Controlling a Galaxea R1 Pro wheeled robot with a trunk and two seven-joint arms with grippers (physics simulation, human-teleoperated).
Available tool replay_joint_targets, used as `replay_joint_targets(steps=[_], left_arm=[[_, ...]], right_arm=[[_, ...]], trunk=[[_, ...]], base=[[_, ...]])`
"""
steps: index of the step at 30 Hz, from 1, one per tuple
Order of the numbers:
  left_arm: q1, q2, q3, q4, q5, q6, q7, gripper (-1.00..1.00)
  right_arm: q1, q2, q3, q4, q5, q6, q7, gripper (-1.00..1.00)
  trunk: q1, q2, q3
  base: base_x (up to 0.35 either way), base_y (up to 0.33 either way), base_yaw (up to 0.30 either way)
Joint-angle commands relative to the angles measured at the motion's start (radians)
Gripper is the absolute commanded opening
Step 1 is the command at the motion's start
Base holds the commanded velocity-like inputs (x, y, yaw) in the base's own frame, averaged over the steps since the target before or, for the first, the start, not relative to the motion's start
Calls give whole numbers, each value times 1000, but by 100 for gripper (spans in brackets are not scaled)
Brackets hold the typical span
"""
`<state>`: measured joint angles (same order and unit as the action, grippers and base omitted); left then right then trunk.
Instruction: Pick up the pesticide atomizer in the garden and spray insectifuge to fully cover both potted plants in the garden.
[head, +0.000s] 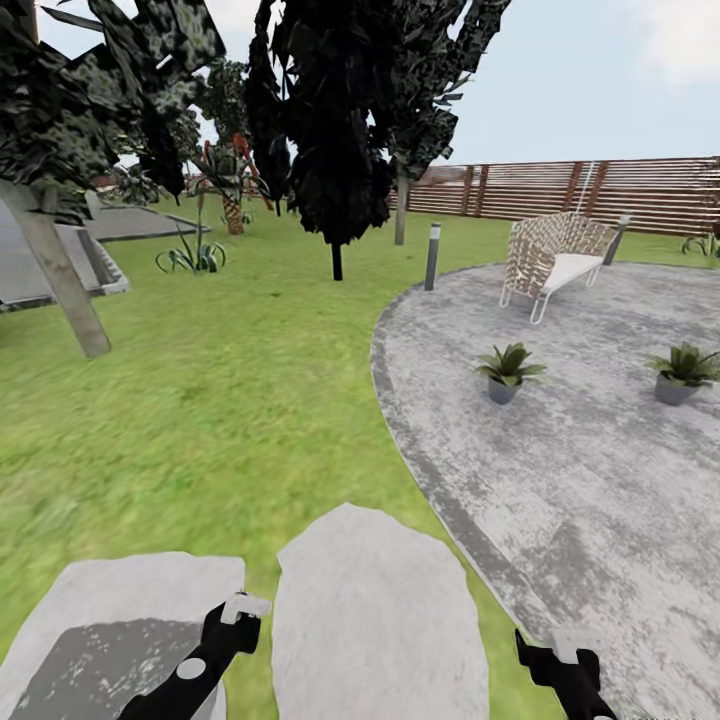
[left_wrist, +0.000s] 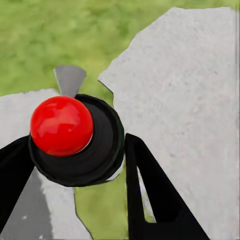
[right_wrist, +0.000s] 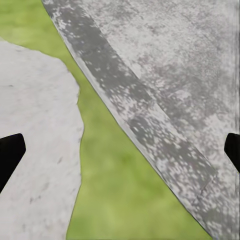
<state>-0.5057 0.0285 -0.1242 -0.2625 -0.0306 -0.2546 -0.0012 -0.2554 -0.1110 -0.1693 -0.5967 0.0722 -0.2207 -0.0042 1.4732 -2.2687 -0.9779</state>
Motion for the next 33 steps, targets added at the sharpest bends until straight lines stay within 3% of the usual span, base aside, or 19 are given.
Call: replay_joint_targets(steps=[1,33], left_arm=[[0,1,-2,0,-3,-3,0,-100],[0,1,-3,0,-3,-5,0,-100]], right_arm=[[-1,1,-2,1,8,-3,0,100],[-1,1,-2,0,8,-3,0,100]], trunk=[[0,0,-1],[0,0,-1]], base=[[241,-188,-299],[241,-188,-299]])
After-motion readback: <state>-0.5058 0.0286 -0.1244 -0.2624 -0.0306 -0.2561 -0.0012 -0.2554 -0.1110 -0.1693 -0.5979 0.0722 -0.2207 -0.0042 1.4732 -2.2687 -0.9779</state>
